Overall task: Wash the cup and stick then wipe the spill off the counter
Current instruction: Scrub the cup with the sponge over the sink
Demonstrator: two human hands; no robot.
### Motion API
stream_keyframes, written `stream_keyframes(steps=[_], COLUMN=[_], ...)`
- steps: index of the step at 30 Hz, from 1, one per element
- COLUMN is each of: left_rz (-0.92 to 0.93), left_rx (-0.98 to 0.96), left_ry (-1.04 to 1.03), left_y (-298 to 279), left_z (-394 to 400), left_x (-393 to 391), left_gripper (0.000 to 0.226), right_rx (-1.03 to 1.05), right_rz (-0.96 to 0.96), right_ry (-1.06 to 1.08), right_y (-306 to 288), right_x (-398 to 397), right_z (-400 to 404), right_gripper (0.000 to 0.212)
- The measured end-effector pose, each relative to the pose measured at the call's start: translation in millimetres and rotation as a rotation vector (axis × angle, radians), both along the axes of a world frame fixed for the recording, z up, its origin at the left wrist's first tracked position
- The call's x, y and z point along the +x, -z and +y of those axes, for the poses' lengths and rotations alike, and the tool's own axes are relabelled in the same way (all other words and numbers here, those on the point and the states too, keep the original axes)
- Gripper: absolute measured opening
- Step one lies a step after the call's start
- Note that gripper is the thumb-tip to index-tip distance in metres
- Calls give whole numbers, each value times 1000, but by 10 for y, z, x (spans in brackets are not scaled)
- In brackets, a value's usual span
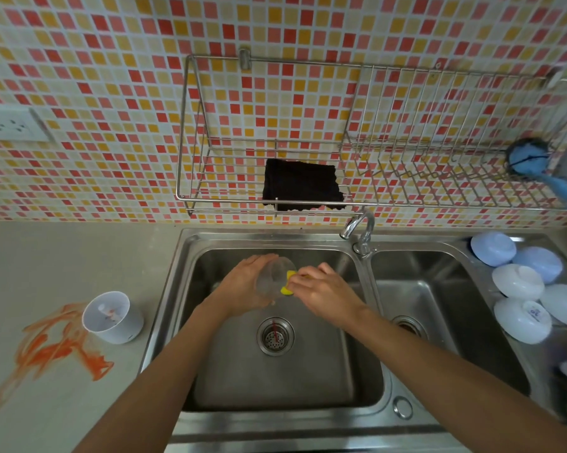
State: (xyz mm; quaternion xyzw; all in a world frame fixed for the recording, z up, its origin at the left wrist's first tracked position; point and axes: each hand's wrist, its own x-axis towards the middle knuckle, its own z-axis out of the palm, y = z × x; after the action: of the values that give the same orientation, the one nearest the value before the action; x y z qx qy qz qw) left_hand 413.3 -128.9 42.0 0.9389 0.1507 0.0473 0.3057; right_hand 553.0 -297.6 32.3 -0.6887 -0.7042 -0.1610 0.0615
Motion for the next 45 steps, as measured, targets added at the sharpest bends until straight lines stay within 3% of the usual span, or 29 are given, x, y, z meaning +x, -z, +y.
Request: stream_keyframes(steps=[5, 7, 10, 14, 16, 18, 21, 24, 26, 28, 33, 40, 45], left_rz=[-8, -13, -31, -41, -11, -18, -53, -49, 29, 114, 76, 57, 60], left_rx=[-100, -44, 103, 139, 113, 70, 5, 79, 108, 98, 75, 40, -43], left_ry=[-115, -182, -186, -88, -54, -16, -23, 4, 26, 41, 50, 113, 39], left_y=[28, 76, 112, 160, 192, 167, 41, -64, -49, 9, -41, -25, 62], left_z=[-59, -66, -48, 11, 16, -6, 10, 48, 61, 55, -2, 72, 39], left_x=[-34, -42, -54, -61, -54, -38, 30, 79, 79, 65, 87, 47, 14], left_gripper=[94, 94, 85, 79, 80, 82, 84, 83, 84, 86, 85, 85, 88], right_rx=[134, 128, 98, -70, -172, -146, -78, -120, -226, -302, -123, -177, -6], right_rz=[-13, -3, 56, 183, 86, -66, -121, 121, 416, 507, 24, 82, -27], right_ry=[19, 29, 38, -20, -64, -82, -18, 56, 124, 151, -21, -62, -37], right_y=[22, 29, 36, 27, -27, -132, -237, -203, -162, -123, -260, -124, 35], right_x=[-111, -167, -202, -200, -156, -67, 17, -76, -159, -145, -7, -1, -18], right_z=[41, 40, 38, 60, 83, 120, 135, 123, 102, 81, 74, 44, 10], right_gripper=[13, 16, 20, 37, 31, 19, 27, 43, 37, 35, 40, 32, 18])
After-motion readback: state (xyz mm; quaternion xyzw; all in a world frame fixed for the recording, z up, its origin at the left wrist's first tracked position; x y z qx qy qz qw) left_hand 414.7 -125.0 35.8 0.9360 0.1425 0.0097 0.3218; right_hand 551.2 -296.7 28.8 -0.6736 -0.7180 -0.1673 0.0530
